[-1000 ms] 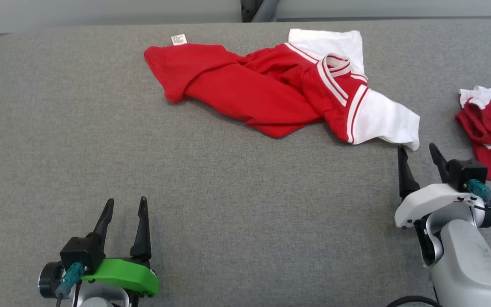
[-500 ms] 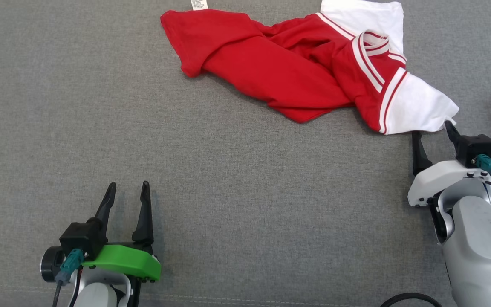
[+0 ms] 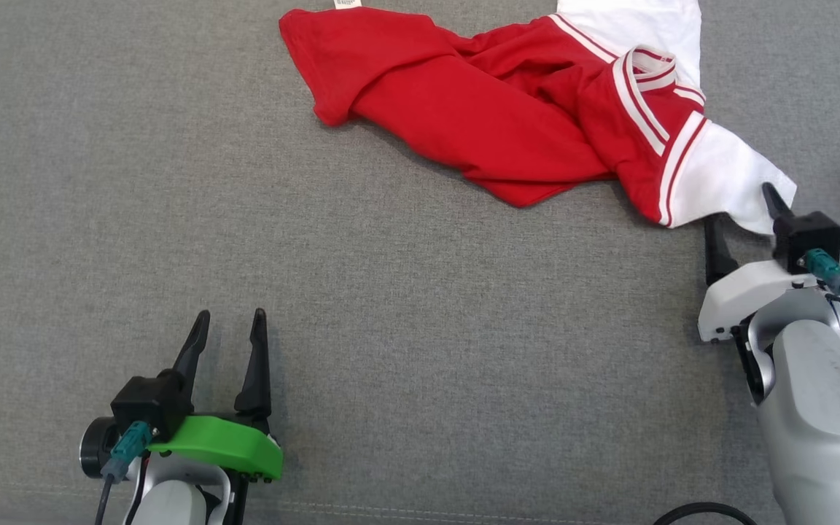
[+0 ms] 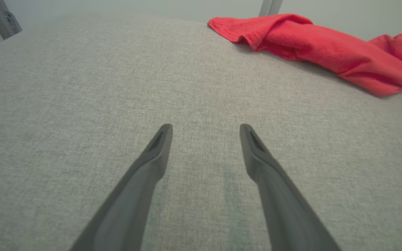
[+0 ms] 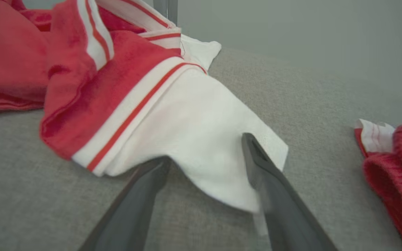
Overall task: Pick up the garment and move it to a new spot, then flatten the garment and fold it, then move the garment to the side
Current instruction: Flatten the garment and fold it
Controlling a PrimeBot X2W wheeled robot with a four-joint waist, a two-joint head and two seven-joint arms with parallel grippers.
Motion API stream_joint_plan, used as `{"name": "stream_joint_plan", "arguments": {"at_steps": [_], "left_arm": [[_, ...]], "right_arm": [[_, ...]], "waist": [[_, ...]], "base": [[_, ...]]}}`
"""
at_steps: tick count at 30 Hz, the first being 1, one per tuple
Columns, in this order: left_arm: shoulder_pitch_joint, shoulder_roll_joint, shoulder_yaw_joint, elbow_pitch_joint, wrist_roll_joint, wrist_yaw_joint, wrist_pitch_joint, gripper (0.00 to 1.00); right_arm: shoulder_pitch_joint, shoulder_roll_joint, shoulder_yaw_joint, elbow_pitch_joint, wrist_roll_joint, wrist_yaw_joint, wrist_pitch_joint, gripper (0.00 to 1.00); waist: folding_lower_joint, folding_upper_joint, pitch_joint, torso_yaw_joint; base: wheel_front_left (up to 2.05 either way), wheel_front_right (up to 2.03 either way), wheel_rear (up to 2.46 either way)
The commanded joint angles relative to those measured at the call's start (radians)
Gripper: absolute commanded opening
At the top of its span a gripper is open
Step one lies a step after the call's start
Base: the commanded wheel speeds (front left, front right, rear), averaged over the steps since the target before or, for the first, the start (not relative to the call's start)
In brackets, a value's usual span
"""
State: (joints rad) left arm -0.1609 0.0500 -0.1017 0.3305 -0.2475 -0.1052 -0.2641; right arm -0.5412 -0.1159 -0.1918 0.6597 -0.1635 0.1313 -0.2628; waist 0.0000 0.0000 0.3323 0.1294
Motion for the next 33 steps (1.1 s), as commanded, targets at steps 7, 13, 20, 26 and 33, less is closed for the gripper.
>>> {"name": "stream_joint_plan", "arguments": {"at_steps": [7, 13, 20, 26, 33], "left_arm": [[-0.004, 0.002, 0.011, 0.020, -0.012, 0.001, 0.001, 1.00], [0.041, 0.002, 0.020, 0.030, -0.002, -0.005, 0.001, 1.00], [0.097, 0.002, 0.040, 0.041, -0.002, -0.009, 0.000, 1.00], [0.129, 0.002, 0.023, 0.046, -0.027, -0.006, 0.001, 1.00], [0.134, 0.002, -0.004, 0.058, -0.031, 0.001, 0.001, 1.00]], "right_arm": [[-0.024, -0.008, -0.002, 0.130, 0.004, -0.001, -0.003, 0.00], [0.081, -0.019, 0.041, 0.053, 0.068, -0.001, -0.003, 0.00], [0.261, -0.040, 0.148, -0.227, 0.207, -0.002, -0.003, 0.00], [0.443, -0.093, 0.169, -0.445, 0.312, -0.002, -0.003, 0.00], [0.519, -0.086, 0.197, -0.297, 0.442, -0.002, 0.001, 0.00]], "waist": [[0.0000, 0.0000, -0.022, -0.007], [0.0000, 0.0000, -0.111, -0.064], [0.0000, 0.0000, -0.223, -0.182], [0.0000, 0.0000, -0.282, -0.290], [0.0000, 0.0000, -0.275, -0.318]], "base": [[0.00, 0.00, 0.00], [0.00, 0.00, 0.00], [0.00, 0.00, 0.00], [0.00, 0.00, 0.00], [0.00, 0.00, 0.00]]}}
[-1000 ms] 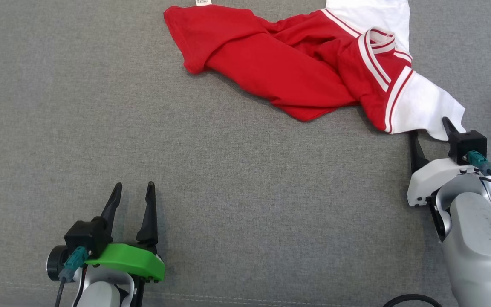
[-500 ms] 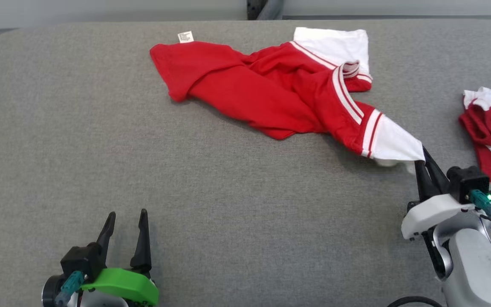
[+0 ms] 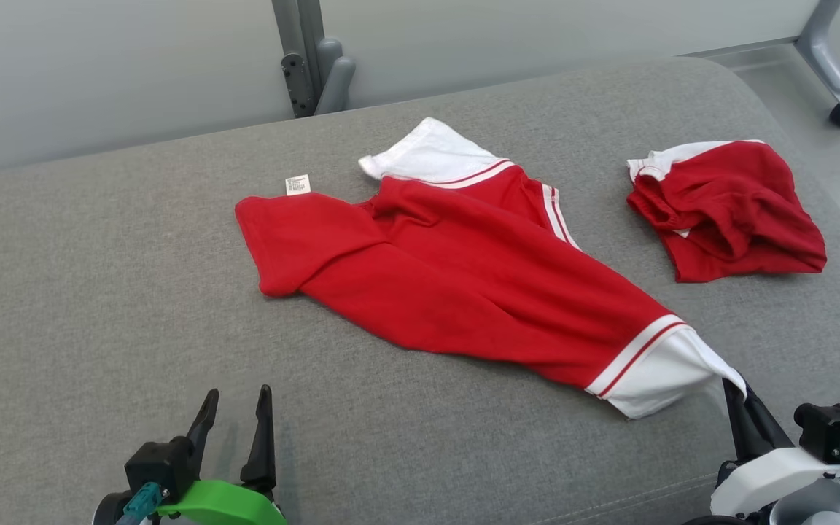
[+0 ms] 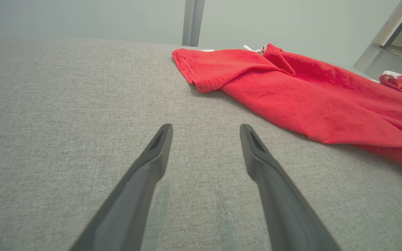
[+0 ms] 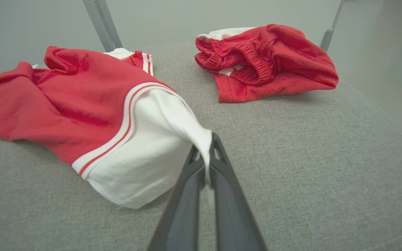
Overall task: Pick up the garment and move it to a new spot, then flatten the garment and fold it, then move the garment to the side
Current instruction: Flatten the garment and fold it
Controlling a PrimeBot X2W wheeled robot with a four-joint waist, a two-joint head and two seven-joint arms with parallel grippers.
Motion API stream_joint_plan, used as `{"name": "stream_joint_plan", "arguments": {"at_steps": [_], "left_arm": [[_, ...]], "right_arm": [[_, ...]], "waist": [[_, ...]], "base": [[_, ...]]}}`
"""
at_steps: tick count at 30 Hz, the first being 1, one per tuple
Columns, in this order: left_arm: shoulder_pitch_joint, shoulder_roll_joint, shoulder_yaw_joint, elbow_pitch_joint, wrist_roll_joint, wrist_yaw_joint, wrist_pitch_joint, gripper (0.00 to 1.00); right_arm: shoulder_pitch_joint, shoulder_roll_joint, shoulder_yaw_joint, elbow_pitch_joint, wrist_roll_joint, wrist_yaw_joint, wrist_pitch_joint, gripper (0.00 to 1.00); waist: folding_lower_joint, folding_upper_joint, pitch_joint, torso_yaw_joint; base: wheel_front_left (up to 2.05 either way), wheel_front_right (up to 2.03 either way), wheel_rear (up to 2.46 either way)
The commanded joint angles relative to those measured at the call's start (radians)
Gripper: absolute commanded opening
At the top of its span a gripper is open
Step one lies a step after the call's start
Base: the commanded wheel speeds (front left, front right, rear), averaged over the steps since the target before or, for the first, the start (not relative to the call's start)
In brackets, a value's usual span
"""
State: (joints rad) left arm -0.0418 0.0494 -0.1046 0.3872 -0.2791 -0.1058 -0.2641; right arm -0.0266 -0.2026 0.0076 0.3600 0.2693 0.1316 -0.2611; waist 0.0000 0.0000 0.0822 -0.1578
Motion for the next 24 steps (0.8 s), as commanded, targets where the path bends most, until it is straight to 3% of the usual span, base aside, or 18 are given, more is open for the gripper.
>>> {"name": "stream_joint_plan", "arguments": {"at_steps": [1, 2, 6, 11, 18, 24], "left_arm": [[0.014, 0.003, -0.004, 0.004, 0.003, 0.002, 0.001, 1.00], [0.011, 0.003, -0.006, 0.007, 0.006, 0.001, 0.001, 1.00], [-0.020, 0.003, -0.016, 0.020, 0.017, -0.003, 0.001, 1.00], [-0.075, 0.003, -0.033, 0.034, 0.030, -0.007, 0.001, 1.00], [-0.257, 0.003, -0.037, 0.110, 0.084, -0.015, 0.001, 1.00], [-0.459, 0.025, -0.073, 0.281, 0.101, -0.025, 0.001, 1.00]], "right_arm": [[-0.009, -0.002, -0.002, 0.022, 0.008, -0.002, -0.001, 0.37], [-0.023, 0.001, -0.010, 0.040, 0.009, -0.002, -0.002, 1.00], [-0.059, 0.031, -0.071, 0.039, -0.030, -0.002, -0.004, 1.00], [-0.082, 0.079, -0.136, -0.060, -0.120, -0.002, -0.004, 1.00], [-0.126, 0.117, -0.052, -0.141, -0.131, -0.002, -0.004, 1.00], [-0.197, 0.132, 0.037, -0.166, -0.121, -0.002, -0.004, 1.00]], "waist": [[0.0000, 0.0000, -0.023, -0.031], [0.0000, 0.0000, -0.020, -0.030], [0.0000, 0.0000, -0.005, -0.018], [0.0000, 0.0000, 0.020, 0.000], [0.0000, 0.0000, 0.095, 0.011], [0.0000, 0.0000, 0.188, -0.006]], "base": [[0.00, 0.00, 0.00], [0.00, 0.00, 0.00], [0.00, 0.00, 0.00], [0.00, 0.00, 0.00], [0.00, 0.00, 0.00], [0.00, 0.00, 0.00]]}}
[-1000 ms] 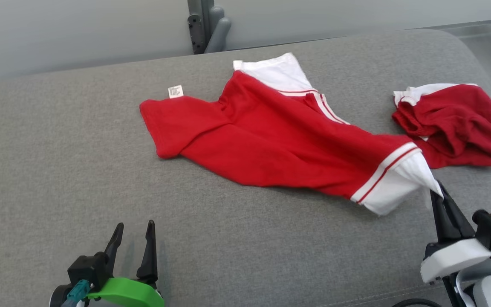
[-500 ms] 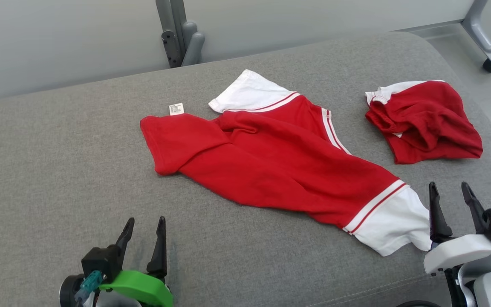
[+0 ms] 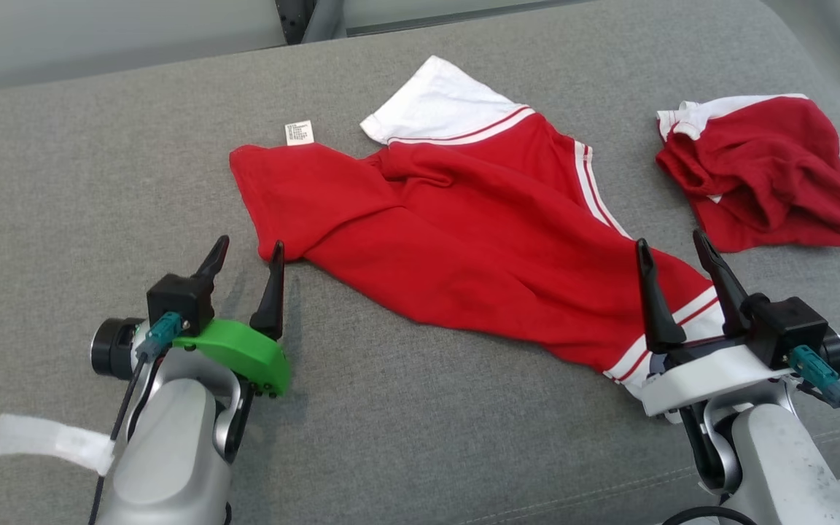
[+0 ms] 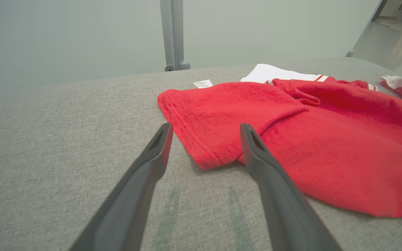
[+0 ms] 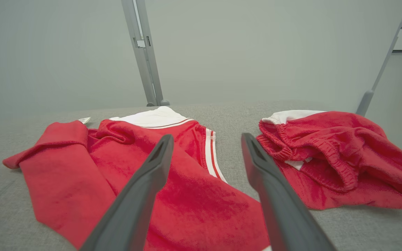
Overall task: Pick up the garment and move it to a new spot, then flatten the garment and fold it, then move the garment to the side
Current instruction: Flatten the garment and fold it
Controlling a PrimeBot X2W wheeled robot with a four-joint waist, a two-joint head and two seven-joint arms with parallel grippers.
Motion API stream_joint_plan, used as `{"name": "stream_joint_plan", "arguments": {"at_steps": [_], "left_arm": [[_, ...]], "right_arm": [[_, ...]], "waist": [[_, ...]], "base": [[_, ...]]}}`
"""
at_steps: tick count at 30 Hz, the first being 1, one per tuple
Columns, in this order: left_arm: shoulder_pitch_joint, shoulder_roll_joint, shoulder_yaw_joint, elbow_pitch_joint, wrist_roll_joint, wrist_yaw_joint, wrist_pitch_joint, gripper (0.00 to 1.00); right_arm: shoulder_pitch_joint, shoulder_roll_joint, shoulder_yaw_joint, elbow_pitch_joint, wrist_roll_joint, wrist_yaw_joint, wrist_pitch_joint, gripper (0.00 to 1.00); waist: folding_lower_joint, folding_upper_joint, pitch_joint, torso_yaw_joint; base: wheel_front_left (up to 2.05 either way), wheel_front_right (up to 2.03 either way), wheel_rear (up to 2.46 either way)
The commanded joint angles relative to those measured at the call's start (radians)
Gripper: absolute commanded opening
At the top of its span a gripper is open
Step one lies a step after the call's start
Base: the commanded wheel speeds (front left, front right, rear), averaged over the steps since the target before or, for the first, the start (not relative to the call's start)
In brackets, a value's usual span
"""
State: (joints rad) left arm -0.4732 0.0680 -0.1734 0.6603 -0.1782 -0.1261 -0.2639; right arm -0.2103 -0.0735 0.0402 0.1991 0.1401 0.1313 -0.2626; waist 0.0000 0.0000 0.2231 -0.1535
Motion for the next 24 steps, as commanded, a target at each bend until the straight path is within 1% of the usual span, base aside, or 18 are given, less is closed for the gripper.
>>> {"name": "stream_joint_plan", "arguments": {"at_steps": [1, 5, 9, 14, 15, 16, 18, 21, 24], "left_arm": [[-0.027, 0.007, -0.004, 0.008, 0.000, -0.005, 0.000, 1.00], [-0.100, 0.017, -0.049, 0.101, -0.022, -0.005, 0.000, 1.00], [-0.142, 0.021, -0.102, 0.173, -0.060, -0.005, 0.000, 1.00], [-0.174, 0.031, -0.135, 0.205, -0.101, -0.004, 0.000, 1.00], [-0.180, 0.032, -0.135, 0.204, -0.107, -0.004, 0.000, 0.96], [-0.186, 0.033, -0.133, 0.195, -0.111, -0.004, 0.000, 0.74], [-0.192, 0.037, -0.135, 0.173, -0.116, -0.004, 0.000, 0.00], [-0.198, 0.045, -0.136, 0.156, -0.129, -0.004, 0.000, 0.00], [-0.212, 0.068, -0.097, 0.105, -0.135, -0.003, 0.000, 0.00]], "right_arm": [[-0.013, 0.003, 0.004, -0.005, 0.008, -0.001, -0.003, 1.00], [-0.037, 0.008, 0.042, -0.008, 0.011, -0.001, -0.003, 1.00], [-0.046, 0.012, 0.058, -0.007, 0.016, -0.001, -0.003, 1.00], [-0.053, 0.014, 0.062, -0.008, 0.018, -0.001, -0.003, 1.00], [-0.055, 0.014, 0.064, -0.007, 0.016, -0.001, -0.003, 1.00], [-0.058, 0.014, 0.065, -0.007, 0.016, -0.001, -0.003, 1.00], [-0.063, 0.014, 0.065, -0.011, 0.016, -0.001, -0.003, 1.00], [-0.064, 0.014, 0.059, -0.018, 0.017, -0.001, -0.003, 1.00], [-0.062, 0.014, 0.044, -0.022, 0.019, -0.001, -0.003, 1.00]], "waist": [[0.0000, 0.0000, 0.048, -0.010], [0.0000, 0.0000, 0.080, -0.018], [0.0000, 0.0000, 0.096, -0.020], [0.0000, 0.0000, 0.110, -0.016], [0.0000, 0.0000, 0.113, -0.016], [0.0000, 0.0000, 0.116, -0.016], [0.0000, 0.0000, 0.122, -0.016], [0.0000, 0.0000, 0.128, -0.014], [0.0000, 0.0000, 0.134, -0.007]], "base": [[0.00, 0.00, 0.00], [0.00, 0.00, 0.00], [0.00, 0.00, 0.00], [0.00, 0.00, 0.00], [0.00, 0.00, 0.00], [0.00, 0.00, 0.00], [0.00, 0.00, 0.00], [0.00, 0.00, 0.00], [0.00, 0.00, 0.00]]}}
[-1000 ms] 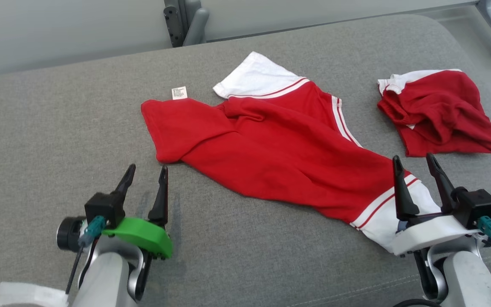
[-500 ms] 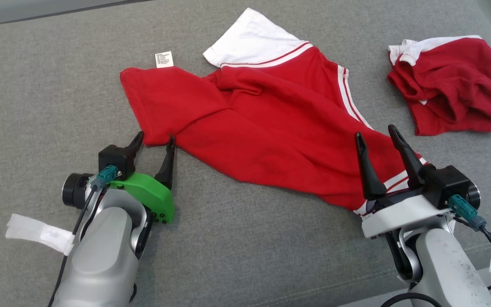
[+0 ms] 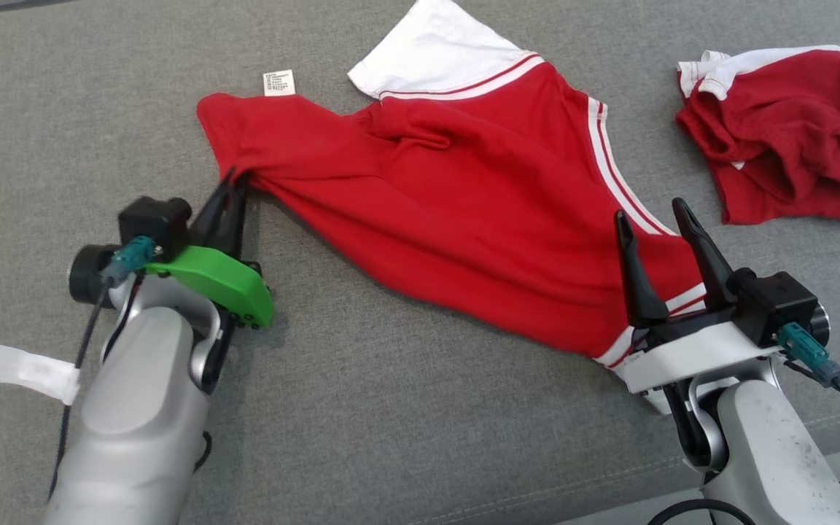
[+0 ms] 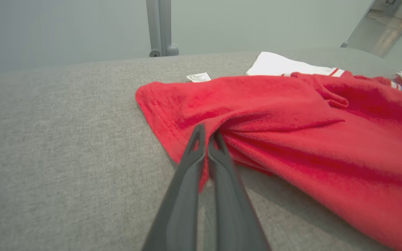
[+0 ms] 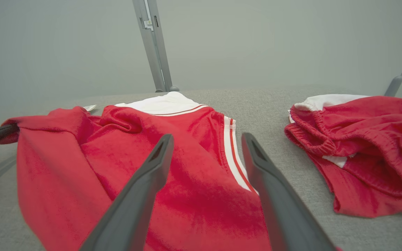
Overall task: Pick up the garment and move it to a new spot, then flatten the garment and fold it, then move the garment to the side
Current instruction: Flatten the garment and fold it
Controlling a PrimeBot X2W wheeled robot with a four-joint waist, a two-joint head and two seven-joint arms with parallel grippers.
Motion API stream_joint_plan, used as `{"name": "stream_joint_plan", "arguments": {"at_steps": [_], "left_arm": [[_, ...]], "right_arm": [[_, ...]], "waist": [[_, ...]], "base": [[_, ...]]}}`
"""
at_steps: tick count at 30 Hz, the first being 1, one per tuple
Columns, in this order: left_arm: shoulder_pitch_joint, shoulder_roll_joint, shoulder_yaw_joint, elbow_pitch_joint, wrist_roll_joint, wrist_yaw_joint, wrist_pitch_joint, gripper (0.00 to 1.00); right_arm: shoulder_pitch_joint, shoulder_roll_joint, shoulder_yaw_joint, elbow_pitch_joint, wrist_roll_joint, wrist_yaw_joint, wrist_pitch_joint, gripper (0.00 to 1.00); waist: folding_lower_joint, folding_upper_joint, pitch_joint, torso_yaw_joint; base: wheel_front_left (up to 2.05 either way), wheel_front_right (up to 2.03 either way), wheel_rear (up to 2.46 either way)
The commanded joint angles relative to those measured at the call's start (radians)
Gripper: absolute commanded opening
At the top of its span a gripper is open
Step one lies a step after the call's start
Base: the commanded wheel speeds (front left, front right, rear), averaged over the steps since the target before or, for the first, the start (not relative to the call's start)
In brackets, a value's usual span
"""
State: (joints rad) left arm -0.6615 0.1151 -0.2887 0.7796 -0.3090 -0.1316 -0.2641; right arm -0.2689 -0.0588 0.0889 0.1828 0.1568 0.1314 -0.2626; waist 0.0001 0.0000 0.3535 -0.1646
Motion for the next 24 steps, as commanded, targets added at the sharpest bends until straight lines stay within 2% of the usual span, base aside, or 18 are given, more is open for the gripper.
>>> {"name": "stream_joint_plan", "arguments": {"at_steps": [1, 7, 13, 17, 18, 19, 20, 24], "left_arm": [[-0.025, 0.029, 0.036, -0.033, -0.001, 0.002, 0.001, 0.00], [-0.073, 0.098, 0.117, -0.107, 0.048, 0.003, 0.001, 0.00], [-0.181, 0.178, 0.090, -0.023, 0.116, 0.002, 0.001, 0.00], [-0.252, 0.181, 0.060, 0.064, 0.142, 0.002, 0.003, 0.00], [-0.271, 0.172, 0.048, 0.084, 0.149, 0.003, 0.003, 0.22], [-0.287, 0.157, 0.039, 0.103, 0.153, 0.003, 0.003, 0.54], [-0.297, 0.140, 0.034, 0.130, 0.151, 0.004, 0.003, 1.00], [-0.315, 0.096, 0.029, 0.200, 0.137, 0.009, 0.002, 1.00]], "right_arm": [[-0.001, -0.001, -0.012, -0.007, 0.004, -0.002, -0.003, 1.00], [0.002, 0.002, -0.028, 0.004, 0.003, -0.001, -0.003, 1.00], [-0.023, 0.004, -0.004, 0.024, 0.020, -0.002, -0.003, 1.00], [-0.024, 0.006, 0.005, 0.038, 0.035, -0.002, -0.003, 1.00], [-0.025, 0.006, 0.005, 0.042, 0.036, -0.002, -0.003, 1.00], [-0.024, 0.006, 0.002, 0.047, 0.037, -0.001, -0.003, 1.00], [-0.022, 0.007, 0.000, 0.051, 0.041, -0.002, -0.003, 1.00], [-0.014, 0.007, 0.004, 0.060, 0.047, -0.002, -0.003, 1.00]], "waist": [[-0.0001, 0.0000, 0.006, 0.008], [-0.0001, 0.0000, 0.019, 0.026], [-0.0001, 0.0000, 0.041, 0.005], [-0.0001, 0.0000, 0.057, -0.023], [-0.0001, 0.0000, 0.060, -0.029], [-0.0001, 0.0000, 0.061, -0.034], [-0.0001, 0.0000, 0.060, -0.038], [-0.0001, 0.0000, 0.049, -0.047]], "base": [[0.00, 0.00, 0.00], [0.00, 0.00, 0.00], [0.00, 0.00, 0.00], [0.00, 0.00, 0.00], [0.00, 0.00, 0.00], [0.00, 0.00, 0.00], [0.00, 0.00, 0.00], [0.00, 0.00, 0.00]]}}
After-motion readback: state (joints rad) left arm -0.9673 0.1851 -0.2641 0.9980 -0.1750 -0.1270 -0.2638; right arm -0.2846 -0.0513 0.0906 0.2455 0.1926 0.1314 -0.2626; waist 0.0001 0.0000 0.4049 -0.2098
